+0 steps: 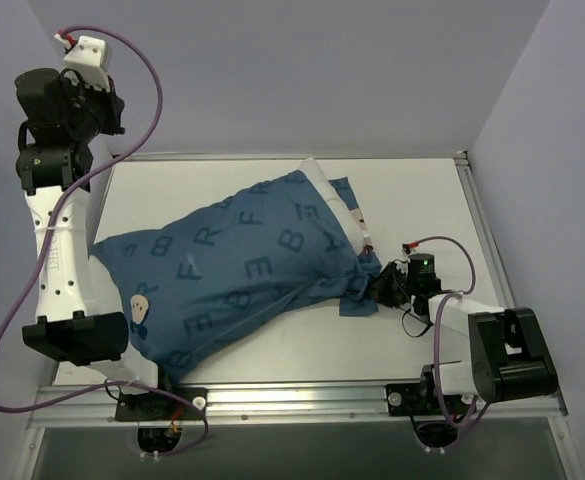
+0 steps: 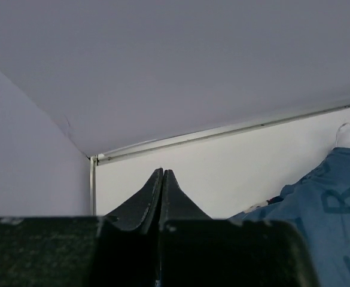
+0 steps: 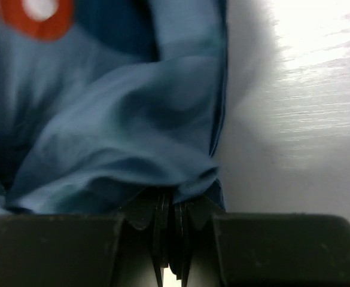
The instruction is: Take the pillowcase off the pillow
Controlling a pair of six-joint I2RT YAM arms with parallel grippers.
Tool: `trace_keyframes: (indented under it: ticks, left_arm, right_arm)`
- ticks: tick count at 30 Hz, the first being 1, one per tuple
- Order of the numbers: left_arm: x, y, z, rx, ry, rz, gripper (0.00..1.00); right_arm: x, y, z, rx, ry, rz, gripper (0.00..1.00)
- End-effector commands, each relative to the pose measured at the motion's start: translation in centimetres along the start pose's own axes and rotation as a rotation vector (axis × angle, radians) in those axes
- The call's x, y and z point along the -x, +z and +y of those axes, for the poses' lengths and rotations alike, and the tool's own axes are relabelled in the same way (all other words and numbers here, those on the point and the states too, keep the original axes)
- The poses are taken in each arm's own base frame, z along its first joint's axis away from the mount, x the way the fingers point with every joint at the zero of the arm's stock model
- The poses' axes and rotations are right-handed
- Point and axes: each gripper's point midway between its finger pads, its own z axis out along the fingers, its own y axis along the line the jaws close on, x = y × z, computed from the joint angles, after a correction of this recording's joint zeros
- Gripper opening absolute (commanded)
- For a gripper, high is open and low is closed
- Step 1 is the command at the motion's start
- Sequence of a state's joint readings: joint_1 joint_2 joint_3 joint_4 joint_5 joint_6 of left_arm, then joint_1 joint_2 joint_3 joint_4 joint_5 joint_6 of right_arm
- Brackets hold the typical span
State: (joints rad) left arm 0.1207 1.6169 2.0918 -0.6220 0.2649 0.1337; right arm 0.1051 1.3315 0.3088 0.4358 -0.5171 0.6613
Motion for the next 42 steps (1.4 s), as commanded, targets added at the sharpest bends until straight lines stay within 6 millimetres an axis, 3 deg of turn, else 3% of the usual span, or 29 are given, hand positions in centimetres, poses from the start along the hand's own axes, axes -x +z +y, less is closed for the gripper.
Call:
trace_keyframes:
  ticks: [1,2,3,4,5,6,7,8,9,10,12,13,16,18,19,20,22,24,26,28,32,34,37,39,40,42]
  left_arm:
    - [1.0,-0.6,-3.4,-0.093,0.140,-0.013,0.02]
    - [0.0,-0.2,-9.0,-0.205,0.186,0.023,0.02]
    - [-3.0,-0.2,-11.5,-0.269,0.241,0.119,0.02]
    - [-4.4,-0.1,-13.9,-0.306,0.268,0.160,0.09]
    - [-5.8,-0.2,-16.8,-0.372,0.287,0.195,0.17]
    - [-7.6,-1.1,-22.0,-0.495,0.320,0.228,0.27]
    - [-8.6,-1.3,-24.4,-0.557,0.328,0.245,0.47]
    - [-9.2,-1.7,-26.7,-0.615,0.334,0.249,0.56]
    - [-9.8,-2.7,-30.2,-0.690,0.350,0.256,0.63]
    - [-10.8,-2.3,-32.1,-0.726,0.360,0.278,0.69]
    - [-12.0,-2.4,-34.7,-0.771,0.386,0.304,0.90]
    - [-13.2,-2.2,-36.9,-0.805,0.408,0.322,0.97]
    - [-15.0,-0.8,-40.5,-0.838,0.420,0.348,0.94]
    - [-15.6,0.3,-41.9,-0.842,0.381,0.372,0.94]
    - [-17.6,1.8,-43.0,-0.841,0.374,0.417,0.94]
    - [-15.7,2.4,-43.5,-0.833,0.353,0.370,0.94]
    - [-17.2,3.7,-44.8,-0.850,0.349,0.389,0.94]
    - [-16.6,3.4,-46.4,-0.890,0.385,0.347,0.94]
    - [-17.6,2.8,-48.2,-0.925,0.423,0.346,0.94]
    - [-18.8,3.4,-48.9,-0.907,0.471,0.346,0.94]
    - [-22.4,6.0,-47.8,-0.778,0.575,0.418,0.94]
    - [-25.1,5.9,-47.3,-0.786,0.625,0.502,0.94]
    - [-28.8,4.2,-46.2,-0.801,0.710,0.636,0.94]
    - [-30.2,4.7,-44.7,-0.731,0.794,0.667,0.94]
    - [-31.8,4.6,-43.9,-0.713,0.833,0.709,0.94]
    - [-32.7,5.1,-42.6,-0.665,0.880,0.737,0.94]
  right_arm:
    - [-1.7,-0.2,-0.8,-0.100,-0.051,0.063,0.00]
    - [-0.2,0.0,0.5,-0.108,-0.104,0.022,0.00]
    - [-0.7,0.0,1.7,-0.089,-0.148,0.037,0.00]
    - [-0.8,-0.1,2.1,-0.080,-0.154,0.043,0.00]
    - [-1.0,-0.1,2.6,-0.064,-0.154,0.052,0.00]
    - [-1.6,-0.2,3.0,-0.044,-0.153,0.070,0.00]
    - [-2.4,-0.3,3.9,-0.018,-0.159,0.084,0.00]
    - [-3.1,-0.4,4.3,-0.006,-0.162,0.097,0.00]
    - [-4.1,-0.5,4.6,0.006,-0.166,0.115,0.00]
    - [-5.5,-0.7,5.8,0.037,-0.184,0.140,0.00]
    - [-7.0,-1.0,6.5,0.047,-0.207,0.166,0.00]
    - [-7.9,-1.3,6.9,0.058,-0.221,0.180,0.00]
    - [-8.9,-1.7,7.2,0.085,-0.225,0.199,0.00]
    - [-9.3,-1.8,7.0,0.085,-0.230,0.213,0.00]
    - [-9.6,-1.8,6.6,0.074,-0.234,0.220,0.00]
    - [-9.8,-1.9,6.3,0.066,-0.238,0.227,0.00]
    - [-10.4,-1.9,5.9,0.055,-0.250,0.249,0.00]
    - [-11.5,-1.9,5.6,0.052,-0.270,0.284,0.00]
    - [-12.0,-1.9,5.6,0.049,-0.278,0.295,0.00]
    - [-12.1,-1.9,5.6,0.055,-0.285,0.293,0.00]
    - [-11.9,-2.1,5.8,0.063,-0.283,0.279,0.00]
    - [-11.9,-2.2,5.5,0.053,-0.286,0.276,0.00]
    - [-11.7,-2.2,5.0,0.025,-0.293,0.268,0.00]
    - [-11.6,-2.1,5.0,0.018,-0.302,0.268,0.00]
    - [-11.5,-2.0,5.1,0.018,-0.305,0.265,0.00]
    - [-11.3,-2.0,5.2,0.016,-0.311,0.264,0.00]
